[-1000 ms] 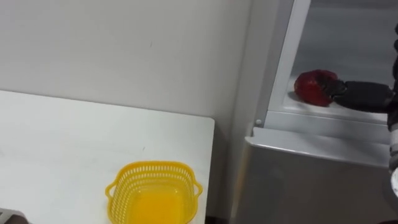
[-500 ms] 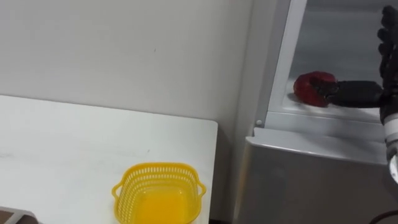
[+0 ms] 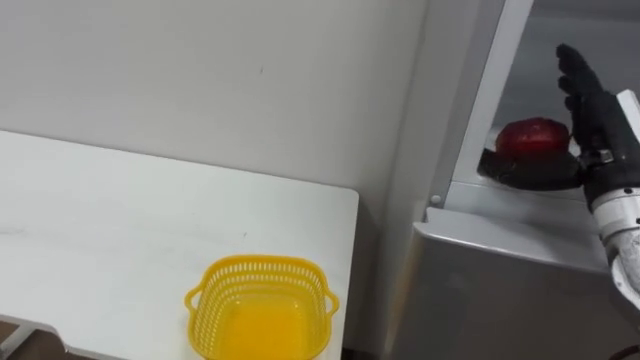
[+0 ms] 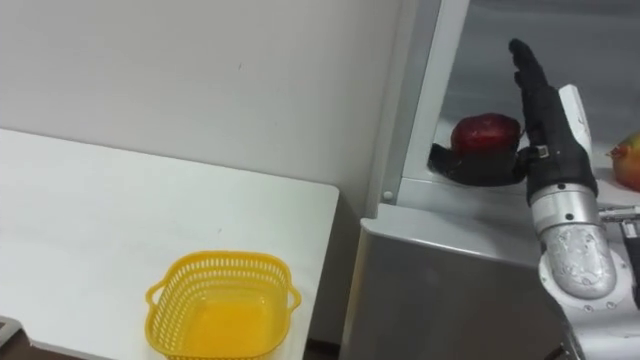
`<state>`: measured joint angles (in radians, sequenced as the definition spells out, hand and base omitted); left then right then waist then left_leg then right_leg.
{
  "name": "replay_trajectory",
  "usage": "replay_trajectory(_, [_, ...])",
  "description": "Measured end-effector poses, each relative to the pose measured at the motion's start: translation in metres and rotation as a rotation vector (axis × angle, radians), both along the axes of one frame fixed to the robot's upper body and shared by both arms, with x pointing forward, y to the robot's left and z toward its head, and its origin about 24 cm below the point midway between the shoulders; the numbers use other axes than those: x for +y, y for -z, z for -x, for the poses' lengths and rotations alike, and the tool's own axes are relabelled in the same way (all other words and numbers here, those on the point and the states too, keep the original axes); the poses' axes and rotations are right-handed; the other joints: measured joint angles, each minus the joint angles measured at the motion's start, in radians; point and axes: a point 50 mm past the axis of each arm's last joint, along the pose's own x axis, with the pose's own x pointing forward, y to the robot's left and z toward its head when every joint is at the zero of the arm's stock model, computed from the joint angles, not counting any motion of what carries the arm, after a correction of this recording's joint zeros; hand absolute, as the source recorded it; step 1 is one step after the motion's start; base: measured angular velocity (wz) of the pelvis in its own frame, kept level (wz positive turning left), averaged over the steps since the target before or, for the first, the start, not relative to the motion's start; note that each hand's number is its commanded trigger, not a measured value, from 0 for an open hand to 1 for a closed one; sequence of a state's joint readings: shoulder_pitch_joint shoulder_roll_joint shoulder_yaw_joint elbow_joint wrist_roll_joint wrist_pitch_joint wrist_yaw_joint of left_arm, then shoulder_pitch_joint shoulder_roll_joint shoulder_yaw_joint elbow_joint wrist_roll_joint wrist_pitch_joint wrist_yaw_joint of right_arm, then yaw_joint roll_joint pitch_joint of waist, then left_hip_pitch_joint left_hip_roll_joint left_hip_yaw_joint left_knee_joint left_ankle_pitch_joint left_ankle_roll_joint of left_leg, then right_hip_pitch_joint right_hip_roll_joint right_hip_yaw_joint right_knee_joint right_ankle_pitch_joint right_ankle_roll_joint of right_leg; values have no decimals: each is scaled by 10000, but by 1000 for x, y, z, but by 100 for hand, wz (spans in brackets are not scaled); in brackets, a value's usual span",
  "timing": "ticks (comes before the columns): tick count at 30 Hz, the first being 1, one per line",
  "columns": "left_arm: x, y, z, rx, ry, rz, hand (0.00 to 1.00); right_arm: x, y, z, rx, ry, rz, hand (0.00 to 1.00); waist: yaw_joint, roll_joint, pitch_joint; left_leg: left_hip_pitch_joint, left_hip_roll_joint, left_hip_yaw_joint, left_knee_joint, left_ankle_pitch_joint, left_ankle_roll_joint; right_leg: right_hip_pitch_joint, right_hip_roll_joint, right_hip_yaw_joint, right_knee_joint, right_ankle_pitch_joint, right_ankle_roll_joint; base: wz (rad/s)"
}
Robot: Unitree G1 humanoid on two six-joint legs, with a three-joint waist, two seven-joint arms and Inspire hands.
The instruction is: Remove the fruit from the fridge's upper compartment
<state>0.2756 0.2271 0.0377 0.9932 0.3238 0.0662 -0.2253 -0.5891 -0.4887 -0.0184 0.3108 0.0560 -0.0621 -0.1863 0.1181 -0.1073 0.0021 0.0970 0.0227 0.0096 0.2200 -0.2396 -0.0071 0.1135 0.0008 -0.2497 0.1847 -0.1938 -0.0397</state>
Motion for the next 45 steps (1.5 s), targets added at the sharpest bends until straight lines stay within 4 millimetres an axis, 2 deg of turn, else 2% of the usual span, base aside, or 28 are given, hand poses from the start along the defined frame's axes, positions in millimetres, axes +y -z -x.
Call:
replay_trajectory(9, [1,0,2,228,-93,-39,0,-7,7,-9,817,59,-160,0,-10,-105,48,-19,-6,-53,47,0,-1,-6,-35,16,16,0,-1,1])
replay_trajectory(19, [2,0,3,349,-152,-130,0,-12,9,-13,1371,-76,-222,0,-10,-256,-52,-70,-31,-120,155,0,-1,6,-69,-3,23,-2,-3,1])
replay_trajectory(27, [3,0,2,393,-166,-152,0,-13,12,-16,1670,-129,-271,0,-7,-222,-26,-1,-29,-120,153,-1,0,70,-67,7,18,-1,-3,0])
replay_trajectory(31, [3,-1,2,395,-177,-150,0,-15,10,-19,1745,-191,-460,0,-13,-170,10,0,-30,-121,153,-1,0,73,-65,20,10,-1,-3,0])
replay_trajectory(32, [3,-1,2,396,-176,-157,0,-16,12,-19,1822,-217,-688,0,-8,-124,42,4,-30,-124,154,-1,0,93,-65,14,4,-1,-3,0])
replay_trajectory(34, [3,-1,3,457,-207,-170,0,-18,14,-20,1890,-286,-1006,0,-13,-152,21,17,-29,-123,156,-1,0,117,-65,12,5,-2,-3,0])
replay_trajectory(35, [4,-1,3,485,-226,-182,0,-19,15,-20,1939,-335,-1036,0,-14,-125,40,19,-27,-124,157,-1,0,120,-63,11,6,-1,-4,0])
replay_trajectory(40, [5,-1,3,568,-257,-269,0,-22,17,-25,2363,-493,-1012,1,-5,-126,37,15,-29,-111,168,-1,0,168,-61,33,10,-1,-3,0])
replay_trajectory(41, [5,-1,2,589,-268,-285,0,-23,17,-25,2451,-505,-1006,65,-3,-123,38,16,-30,-110,177,-1,0,178,-59,37,12,-1,-4,0])
replay_trajectory(42, [6,-1,2,594,-273,-291,0,-23,18,-25,2491,-515,-980,100,1,-122,38,16,-30,-111,180,-1,0,183,-58,38,12,-1,-4,0])
replay_trajectory(45, [6,-1,2,680,-313,-335,0,-26,19,-25,2629,-514,-906,100,38,-102,31,14,-28,-127,187,-2,-1,189,-34,29,12,-1,-5,0])
